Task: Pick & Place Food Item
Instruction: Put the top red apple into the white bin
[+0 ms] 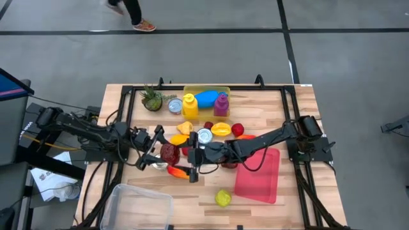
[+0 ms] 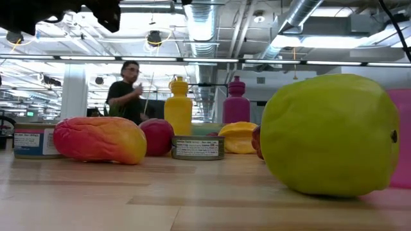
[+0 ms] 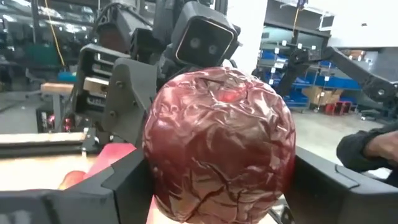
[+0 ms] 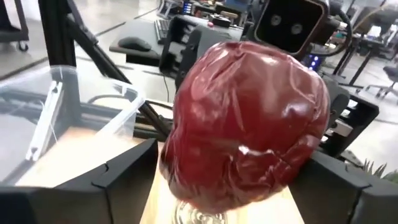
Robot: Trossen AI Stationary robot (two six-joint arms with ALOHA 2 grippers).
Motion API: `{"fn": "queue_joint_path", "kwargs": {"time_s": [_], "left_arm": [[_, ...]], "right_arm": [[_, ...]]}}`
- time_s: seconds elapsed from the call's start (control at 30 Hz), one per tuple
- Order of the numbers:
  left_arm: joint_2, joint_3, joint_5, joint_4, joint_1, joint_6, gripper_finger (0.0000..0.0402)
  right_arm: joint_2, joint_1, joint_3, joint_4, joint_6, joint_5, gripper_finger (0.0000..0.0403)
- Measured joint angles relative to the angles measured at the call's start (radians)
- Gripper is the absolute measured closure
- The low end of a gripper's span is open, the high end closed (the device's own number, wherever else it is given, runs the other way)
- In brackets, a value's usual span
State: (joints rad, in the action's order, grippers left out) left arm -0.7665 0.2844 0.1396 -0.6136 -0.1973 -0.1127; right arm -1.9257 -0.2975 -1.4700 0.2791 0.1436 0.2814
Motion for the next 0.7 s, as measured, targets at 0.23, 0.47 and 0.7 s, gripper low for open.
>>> {"fn": "queue_joint_path", "kwargs": {"time_s": [0.23, 0.47, 0.7], "left_arm": [[0.091, -0.007, 0.155, 0.138, -0.049, -0.003, 0.0129], [0.166, -0.006, 0.49, 0.287, -0.143, -0.038, 0.013], [0.133, -0.006, 0.523, 0.344, -0.315, -0.049, 0.0129]], "right_arm": [[0.011, -0.055, -0.001, -0.03, 0.024, -0.025, 0.0075], [0.01, -0.115, 0.0, -0.123, 0.002, -0.033, 0.0076], [0.01, -0.123, 0.0, -0.269, -0.123, 0.008, 0.0076]]}}
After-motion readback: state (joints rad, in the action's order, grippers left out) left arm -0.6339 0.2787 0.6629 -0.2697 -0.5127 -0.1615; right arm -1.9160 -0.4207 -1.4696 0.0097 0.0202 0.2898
